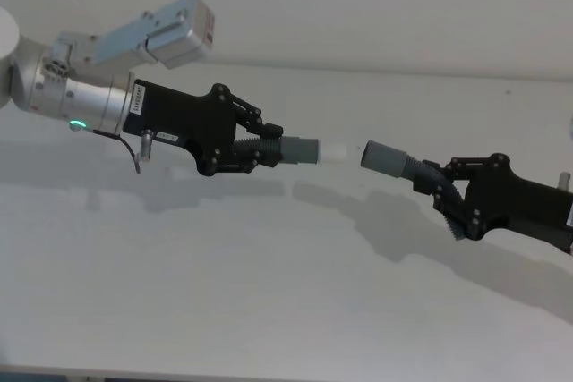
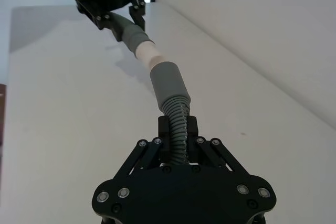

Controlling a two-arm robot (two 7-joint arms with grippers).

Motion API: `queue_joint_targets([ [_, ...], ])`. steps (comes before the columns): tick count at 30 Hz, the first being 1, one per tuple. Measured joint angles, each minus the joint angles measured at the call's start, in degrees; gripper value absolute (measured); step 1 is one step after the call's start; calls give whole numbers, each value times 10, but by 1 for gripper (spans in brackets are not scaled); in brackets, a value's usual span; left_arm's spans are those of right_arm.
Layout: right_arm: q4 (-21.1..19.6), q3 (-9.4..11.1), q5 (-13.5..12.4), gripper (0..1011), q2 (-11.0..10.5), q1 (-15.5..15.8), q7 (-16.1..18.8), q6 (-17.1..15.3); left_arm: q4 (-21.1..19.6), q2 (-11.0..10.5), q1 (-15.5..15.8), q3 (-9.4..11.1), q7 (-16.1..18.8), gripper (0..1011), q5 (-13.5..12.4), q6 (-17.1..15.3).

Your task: Use both hands to pick up one end of the pipe from the table, align the ends, and insert them.

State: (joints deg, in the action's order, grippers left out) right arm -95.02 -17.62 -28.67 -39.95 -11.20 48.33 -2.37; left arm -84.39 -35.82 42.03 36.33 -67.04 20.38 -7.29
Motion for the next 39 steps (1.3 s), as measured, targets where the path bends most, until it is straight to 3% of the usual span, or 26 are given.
queue_joint_targets([
  [15, 5, -7, -43, 173, -6, -4, 49, 5, 10, 7, 10, 14, -10, 308, 3, 7],
  [39, 5, -14, -57, 173, -14, -5, 55, 9, 9, -1, 14, 23, -15, 308, 9, 12],
])
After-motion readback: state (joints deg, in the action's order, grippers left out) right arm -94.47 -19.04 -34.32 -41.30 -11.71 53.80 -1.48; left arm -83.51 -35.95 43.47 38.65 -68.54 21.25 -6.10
